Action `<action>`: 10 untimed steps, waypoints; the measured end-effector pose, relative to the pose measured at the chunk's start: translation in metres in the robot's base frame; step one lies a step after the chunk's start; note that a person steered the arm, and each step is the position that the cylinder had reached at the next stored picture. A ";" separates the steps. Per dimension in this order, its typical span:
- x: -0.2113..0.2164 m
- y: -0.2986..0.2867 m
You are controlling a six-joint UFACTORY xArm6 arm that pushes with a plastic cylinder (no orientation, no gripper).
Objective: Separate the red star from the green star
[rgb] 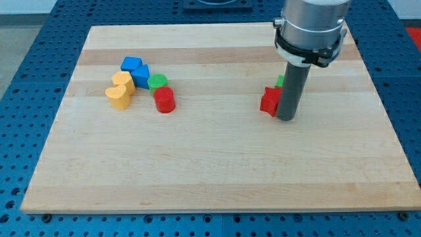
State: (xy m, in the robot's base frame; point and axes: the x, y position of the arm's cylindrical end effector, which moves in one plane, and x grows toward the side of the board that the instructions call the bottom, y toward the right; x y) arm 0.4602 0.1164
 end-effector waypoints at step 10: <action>-0.034 -0.082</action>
